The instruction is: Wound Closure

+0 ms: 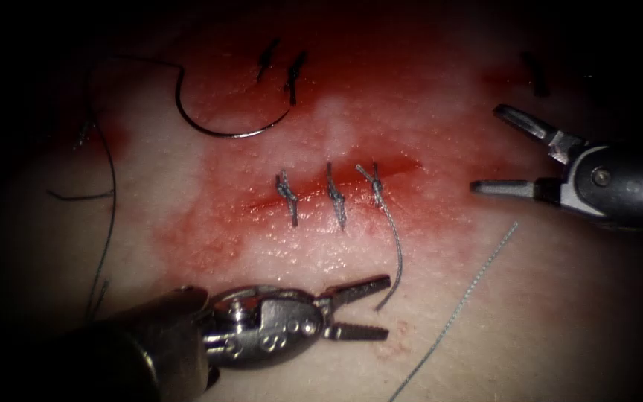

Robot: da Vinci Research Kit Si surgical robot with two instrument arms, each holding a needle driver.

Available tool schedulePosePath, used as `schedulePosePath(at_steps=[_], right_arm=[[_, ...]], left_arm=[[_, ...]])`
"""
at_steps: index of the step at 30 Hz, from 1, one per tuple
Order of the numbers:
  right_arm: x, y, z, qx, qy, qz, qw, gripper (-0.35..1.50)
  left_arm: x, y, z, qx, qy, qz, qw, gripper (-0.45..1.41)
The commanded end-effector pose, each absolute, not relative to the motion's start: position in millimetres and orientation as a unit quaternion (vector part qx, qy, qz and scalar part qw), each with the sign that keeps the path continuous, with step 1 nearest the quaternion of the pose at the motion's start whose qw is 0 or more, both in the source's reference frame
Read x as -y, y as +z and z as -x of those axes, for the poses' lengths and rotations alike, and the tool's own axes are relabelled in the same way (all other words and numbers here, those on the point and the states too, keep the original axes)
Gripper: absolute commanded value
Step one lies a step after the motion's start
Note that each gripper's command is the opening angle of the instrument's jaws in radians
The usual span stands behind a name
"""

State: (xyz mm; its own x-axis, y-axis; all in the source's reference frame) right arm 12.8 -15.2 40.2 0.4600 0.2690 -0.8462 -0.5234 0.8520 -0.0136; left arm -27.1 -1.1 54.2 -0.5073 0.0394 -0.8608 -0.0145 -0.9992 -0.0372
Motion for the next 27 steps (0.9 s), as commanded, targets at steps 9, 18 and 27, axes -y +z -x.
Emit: schedulePosePath(at_steps=[9,18,27], right_arm=[[16.3,40.9,-15.0,-0.467,0.229,0.13,0.844,1.48],[16.9,42.6,-15.7,-0.474,0.19,0.106,0.853,1.45],[18.1,46.2,-15.9,-0.508,0.09,0.063,0.854,1.45]], left_arm=[[0.5,55.4,27.4,0.007,0.867,0.497,0.021,-0.01],[-0.8,54.9,26.4,-0.002,0.861,0.507,0.035,-0.45],[-2.2,52.5,24.6,-0.013,0.86,0.507,0.056,-0.45]])
